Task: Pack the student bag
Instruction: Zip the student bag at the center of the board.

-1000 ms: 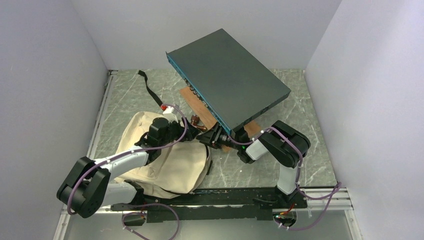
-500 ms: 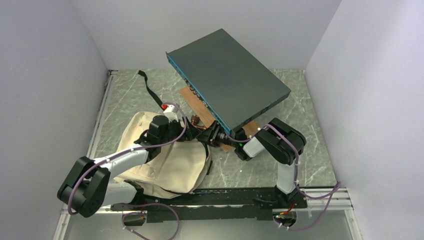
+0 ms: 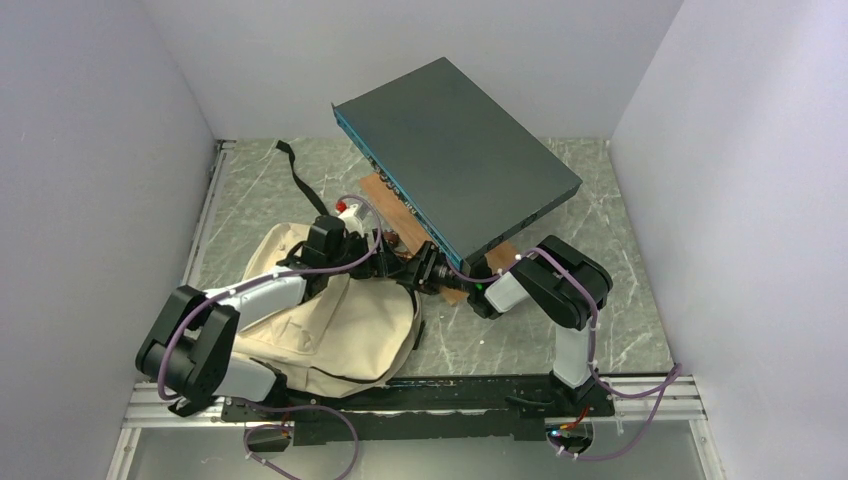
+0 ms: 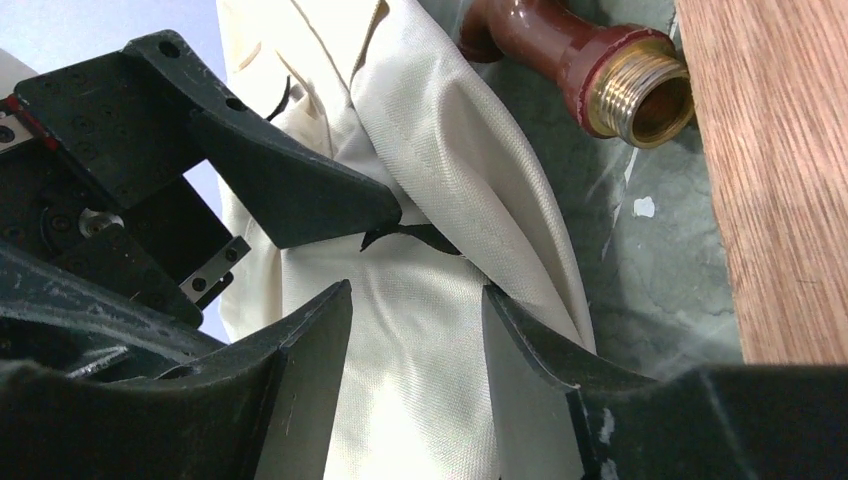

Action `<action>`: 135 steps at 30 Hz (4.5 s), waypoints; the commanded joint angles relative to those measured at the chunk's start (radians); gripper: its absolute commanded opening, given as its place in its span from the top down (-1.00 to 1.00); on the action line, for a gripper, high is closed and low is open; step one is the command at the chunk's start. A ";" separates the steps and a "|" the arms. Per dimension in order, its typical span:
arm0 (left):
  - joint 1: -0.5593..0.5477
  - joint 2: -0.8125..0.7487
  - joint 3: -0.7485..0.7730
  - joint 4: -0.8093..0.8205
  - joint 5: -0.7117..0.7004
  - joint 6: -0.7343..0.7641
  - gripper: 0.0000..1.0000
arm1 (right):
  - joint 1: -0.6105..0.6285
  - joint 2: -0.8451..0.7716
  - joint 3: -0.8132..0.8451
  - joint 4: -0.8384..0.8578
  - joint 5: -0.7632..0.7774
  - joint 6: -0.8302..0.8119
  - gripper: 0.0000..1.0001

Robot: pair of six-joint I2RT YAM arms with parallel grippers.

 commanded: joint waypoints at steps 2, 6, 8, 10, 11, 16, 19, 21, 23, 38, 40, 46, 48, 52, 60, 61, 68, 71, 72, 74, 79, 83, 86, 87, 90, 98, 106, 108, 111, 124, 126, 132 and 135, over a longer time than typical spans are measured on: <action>-0.043 -0.034 0.001 -0.133 0.011 0.041 -0.60 | -0.009 -0.049 0.013 -0.028 0.000 -0.045 -0.10; -0.060 -0.162 -0.086 -0.068 0.025 0.020 -0.55 | -0.016 -0.054 0.014 -0.020 -0.005 -0.043 -0.09; -0.061 -0.253 -0.132 -0.046 0.057 0.033 -0.55 | -0.019 -0.055 0.031 -0.055 -0.003 -0.043 -0.09; -0.060 -0.323 -0.134 -0.096 0.075 0.050 -0.55 | -0.017 -0.056 0.056 -0.096 -0.008 -0.044 -0.09; -0.060 -0.359 -0.127 -0.145 0.059 0.064 -0.56 | -0.015 -0.051 0.066 -0.103 -0.010 -0.034 -0.07; -0.059 -0.593 -0.092 -0.446 -0.200 0.086 -0.64 | 0.032 -0.043 0.103 -0.156 0.062 -0.013 -0.04; -0.056 -0.701 -0.064 -0.585 -0.375 0.055 -0.66 | 0.069 -0.033 0.112 -0.157 0.148 0.020 0.15; -0.055 -0.753 -0.055 -0.665 -0.470 0.020 -0.65 | 0.090 -0.025 0.131 -0.184 0.205 0.050 0.18; -0.056 -0.802 -0.069 -0.697 -0.509 -0.013 -0.63 | 0.105 -0.015 0.153 -0.226 0.254 0.074 0.16; -0.056 -1.054 -0.177 -0.824 -0.580 -0.072 -0.54 | 0.121 -0.007 0.266 -0.610 0.452 0.329 0.18; -0.057 -1.066 -0.179 -0.829 -0.586 -0.080 -0.54 | 0.121 0.001 0.284 -0.635 0.454 0.347 0.46; -0.057 -1.060 -0.177 -0.829 -0.570 -0.081 -0.54 | 0.118 -0.054 0.216 -0.520 0.467 0.338 1.00; -0.057 -1.057 -0.173 -0.825 -0.556 -0.073 -0.55 | 0.111 -0.108 0.160 -0.445 0.444 0.298 1.00; -0.056 -1.064 -0.151 -0.776 -0.467 -0.026 -0.53 | 0.056 -0.207 0.061 -0.291 0.252 0.135 1.00; -0.057 -0.979 -0.217 -0.408 -0.225 -0.090 -0.44 | -0.035 -0.203 -0.038 -0.037 -0.153 -0.006 1.00; -0.056 -0.946 -0.234 -0.342 -0.203 -0.117 -0.43 | -0.036 -0.203 -0.039 -0.030 -0.167 -0.014 1.00; -0.056 -0.667 -0.264 -0.090 -0.303 -0.154 -0.39 | -0.037 -0.161 -0.042 0.035 -0.200 -0.013 1.00; -0.055 -0.628 -0.274 -0.070 -0.390 -0.142 -0.37 | -0.059 -0.169 -0.106 0.086 -0.213 -0.009 1.00; -0.052 -0.622 -0.279 -0.070 -0.422 -0.141 -0.36 | -0.073 -0.178 -0.134 0.096 -0.228 -0.017 1.00; -0.040 -0.608 -0.285 -0.050 -0.439 -0.113 -0.35 | -0.105 -0.208 -0.196 0.086 -0.268 -0.056 1.00; 0.004 -0.559 -0.287 -0.043 -0.414 -0.071 -0.35 | -0.136 -0.417 -0.345 -0.157 -0.313 -0.265 1.00; 0.021 -0.537 -0.291 -0.007 -0.353 -0.057 -0.33 | -0.021 -0.593 -0.442 -0.219 -0.165 -0.279 1.00; 0.022 -0.532 -0.255 -0.033 -0.285 -0.055 -0.36 | 0.183 -0.711 -0.488 -0.192 0.071 -0.299 1.00; 0.022 -0.531 -0.237 -0.055 -0.261 -0.053 -0.37 | 0.250 -0.745 -0.496 -0.198 0.177 -0.328 1.00; 0.014 -0.522 -0.176 -0.168 -0.179 -0.061 -0.33 | 0.400 -0.800 -0.473 -0.257 0.402 -0.464 1.00; -0.288 -0.595 -0.094 -0.458 -0.391 -0.125 -0.40 | 0.573 -0.781 -0.432 -0.324 0.678 -0.611 1.00; -0.529 -0.338 0.036 -0.503 -0.634 -0.166 -0.56 | 0.713 -0.758 -0.337 -0.520 0.797 -0.691 1.00; -0.572 -0.254 0.106 -0.558 -0.726 -0.161 -0.60 | 0.736 -0.750 -0.324 -0.541 0.830 -0.693 1.00; -0.634 -0.164 0.173 -0.598 -0.827 -0.156 -0.67 | 0.771 -0.740 -0.306 -0.566 0.865 -0.699 1.00; -0.663 0.085 0.302 -0.628 -0.931 -0.089 0.12 | 0.887 -0.668 -0.227 -0.628 0.951 -0.737 1.00; -0.661 0.077 0.303 -0.630 -0.959 -0.084 0.45 | 0.920 -0.655 -0.201 -0.646 0.974 -0.747 1.00; -0.625 -0.017 0.336 -0.678 -1.021 -0.043 1.00 | 1.034 -0.597 -0.128 -0.657 0.983 -0.752 1.00; -0.602 -0.109 0.333 -0.665 -1.041 -0.016 1.00 | 1.113 -0.515 -0.047 -0.652 0.984 -0.755 1.00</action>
